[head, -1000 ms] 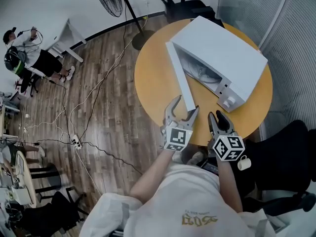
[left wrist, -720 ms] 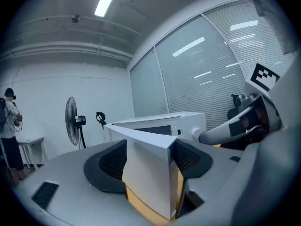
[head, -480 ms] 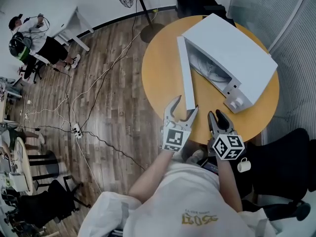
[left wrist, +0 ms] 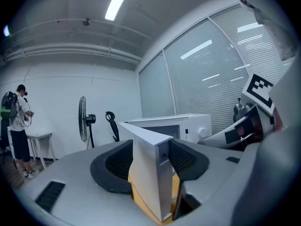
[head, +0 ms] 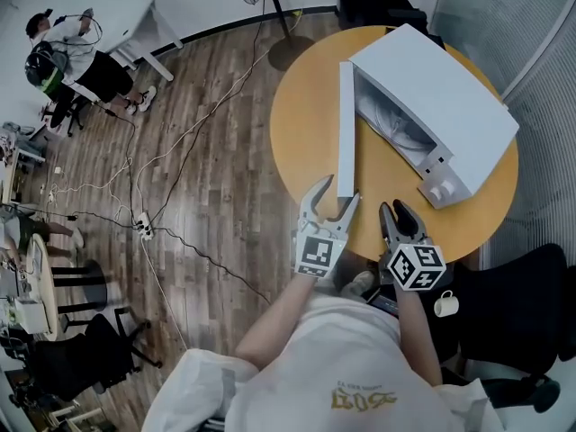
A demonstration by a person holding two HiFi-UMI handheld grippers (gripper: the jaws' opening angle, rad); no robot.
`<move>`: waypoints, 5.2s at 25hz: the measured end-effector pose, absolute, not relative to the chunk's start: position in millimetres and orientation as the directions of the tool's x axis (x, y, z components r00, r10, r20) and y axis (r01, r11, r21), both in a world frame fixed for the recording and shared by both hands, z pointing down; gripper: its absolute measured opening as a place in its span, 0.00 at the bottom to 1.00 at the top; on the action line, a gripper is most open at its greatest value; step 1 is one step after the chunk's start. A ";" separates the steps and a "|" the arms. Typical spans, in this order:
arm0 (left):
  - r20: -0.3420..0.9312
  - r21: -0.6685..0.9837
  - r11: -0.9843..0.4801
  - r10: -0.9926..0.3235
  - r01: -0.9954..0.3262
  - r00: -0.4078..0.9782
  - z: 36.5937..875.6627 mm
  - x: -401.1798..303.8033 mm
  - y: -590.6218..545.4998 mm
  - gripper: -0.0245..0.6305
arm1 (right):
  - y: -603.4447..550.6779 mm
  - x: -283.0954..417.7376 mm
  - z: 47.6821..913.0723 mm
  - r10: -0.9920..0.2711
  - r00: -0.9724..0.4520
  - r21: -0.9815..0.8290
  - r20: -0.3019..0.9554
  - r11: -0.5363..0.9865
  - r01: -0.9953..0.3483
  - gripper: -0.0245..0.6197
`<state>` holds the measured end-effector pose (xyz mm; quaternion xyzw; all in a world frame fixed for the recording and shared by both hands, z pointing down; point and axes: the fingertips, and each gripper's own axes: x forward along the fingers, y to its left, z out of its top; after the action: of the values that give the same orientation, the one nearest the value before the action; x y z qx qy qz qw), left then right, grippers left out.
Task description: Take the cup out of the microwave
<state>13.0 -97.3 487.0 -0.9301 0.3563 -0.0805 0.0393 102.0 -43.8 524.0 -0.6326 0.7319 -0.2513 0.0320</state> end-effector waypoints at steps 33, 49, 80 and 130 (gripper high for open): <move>0.144 -0.072 -0.635 -0.769 -0.769 0.622 492.6 -65.7 -129.2 0.27 | -77.6 53.0 532.1 -0.916 -0.289 -0.418 0.279 0.155 -0.895 0.22; 0.227 -0.008 -0.605 -0.776 -0.796 0.588 503.2 -83.0 -165.2 0.29 | -90.6 58.3 518.5 -0.933 -0.244 -0.406 0.265 0.121 -0.906 0.22; 0.216 -0.031 -0.666 -0.733 -0.746 0.645 504.9 -104.9 -198.6 0.30 | -100.0 62.7 505.3 -0.952 -0.139 -0.321 0.271 0.047 -0.946 0.22; 0.218 -0.027 -0.654 -0.742 -0.756 0.634 499.7 -109.7 -199.4 0.30 | -253.6 194.6 611.7 -0.891 -0.092 -0.228 0.444 -0.014 -0.973 0.24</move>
<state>-109.7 -199.4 499.7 -0.9032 0.4148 -0.1054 -0.0332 194.6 -253.6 611.7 -0.6686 0.6972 -0.2444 -0.0841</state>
